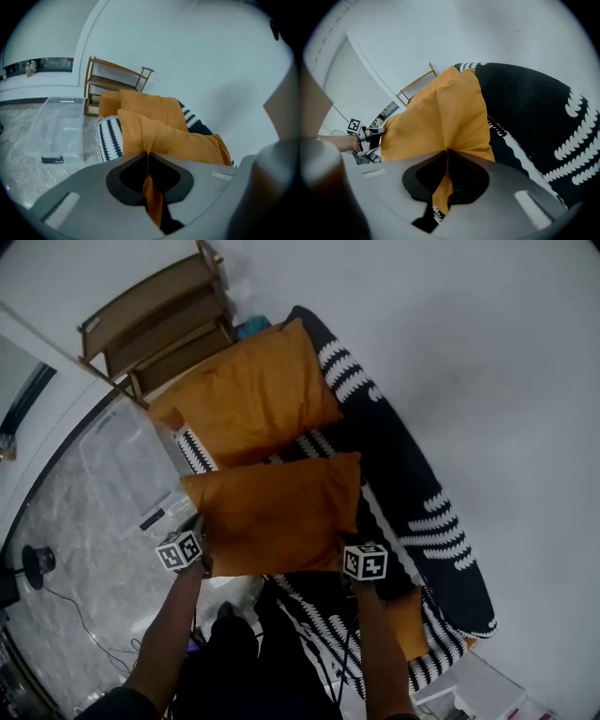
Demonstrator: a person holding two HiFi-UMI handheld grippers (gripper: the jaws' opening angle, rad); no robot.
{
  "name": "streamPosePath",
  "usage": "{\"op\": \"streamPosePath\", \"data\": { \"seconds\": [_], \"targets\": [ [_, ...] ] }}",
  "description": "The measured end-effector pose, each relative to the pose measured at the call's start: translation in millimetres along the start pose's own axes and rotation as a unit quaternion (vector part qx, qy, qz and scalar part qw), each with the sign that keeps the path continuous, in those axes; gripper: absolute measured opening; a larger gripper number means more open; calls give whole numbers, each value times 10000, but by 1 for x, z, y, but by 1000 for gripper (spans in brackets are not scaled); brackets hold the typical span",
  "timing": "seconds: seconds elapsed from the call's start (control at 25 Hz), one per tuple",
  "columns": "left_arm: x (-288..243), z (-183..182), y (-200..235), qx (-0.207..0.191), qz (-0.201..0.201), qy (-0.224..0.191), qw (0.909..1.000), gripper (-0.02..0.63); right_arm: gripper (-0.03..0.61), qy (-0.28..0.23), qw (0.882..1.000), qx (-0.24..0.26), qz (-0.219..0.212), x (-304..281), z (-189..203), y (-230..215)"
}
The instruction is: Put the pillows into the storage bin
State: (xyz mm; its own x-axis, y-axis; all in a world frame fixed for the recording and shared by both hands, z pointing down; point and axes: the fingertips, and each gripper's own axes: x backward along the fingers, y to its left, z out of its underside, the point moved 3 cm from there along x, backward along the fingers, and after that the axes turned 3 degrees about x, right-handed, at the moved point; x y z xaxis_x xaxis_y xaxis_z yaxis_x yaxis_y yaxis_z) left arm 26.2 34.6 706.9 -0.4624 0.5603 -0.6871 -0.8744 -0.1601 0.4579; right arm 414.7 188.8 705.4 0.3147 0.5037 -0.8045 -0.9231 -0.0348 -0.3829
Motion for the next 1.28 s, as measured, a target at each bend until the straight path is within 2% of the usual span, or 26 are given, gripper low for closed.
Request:
{"op": "streamPosePath", "data": {
  "seconds": [0.12,0.28,0.44,0.68,0.8,0.96,1.12,1.28],
  "targets": [
    [30,-33,27,-166,-60,-165,9997,9,17,-195,9996,-147,-106,8,0,53],
    [80,-87,84,-251,-296,-603,9974,9,17,-408,9976,-5,-567,-15,-25,136],
    [130,-131,152,-405,-552,-839,9941,9,17,-426,9942,157,-971,-42,-41,223],
    [175,-210,273,-601,-911,-1207,9867,9,17,-340,9900,142,-1364,-107,-68,359],
    [188,-257,335,-670,-1017,-1314,9838,9,17,-290,9896,-85,-1407,-144,-78,427],
    [190,-313,401,-779,-1062,-1417,9811,9,17,-148,9887,-626,-1355,-197,-75,500],
    [184,-366,453,-1035,-1031,-1369,9798,9,18,-66,9851,-1206,-1225,-249,-71,561],
    [168,-404,495,-1332,-1059,-1222,9778,9,18,108,9779,-1732,-1164,-301,-55,612]
  ]
}}
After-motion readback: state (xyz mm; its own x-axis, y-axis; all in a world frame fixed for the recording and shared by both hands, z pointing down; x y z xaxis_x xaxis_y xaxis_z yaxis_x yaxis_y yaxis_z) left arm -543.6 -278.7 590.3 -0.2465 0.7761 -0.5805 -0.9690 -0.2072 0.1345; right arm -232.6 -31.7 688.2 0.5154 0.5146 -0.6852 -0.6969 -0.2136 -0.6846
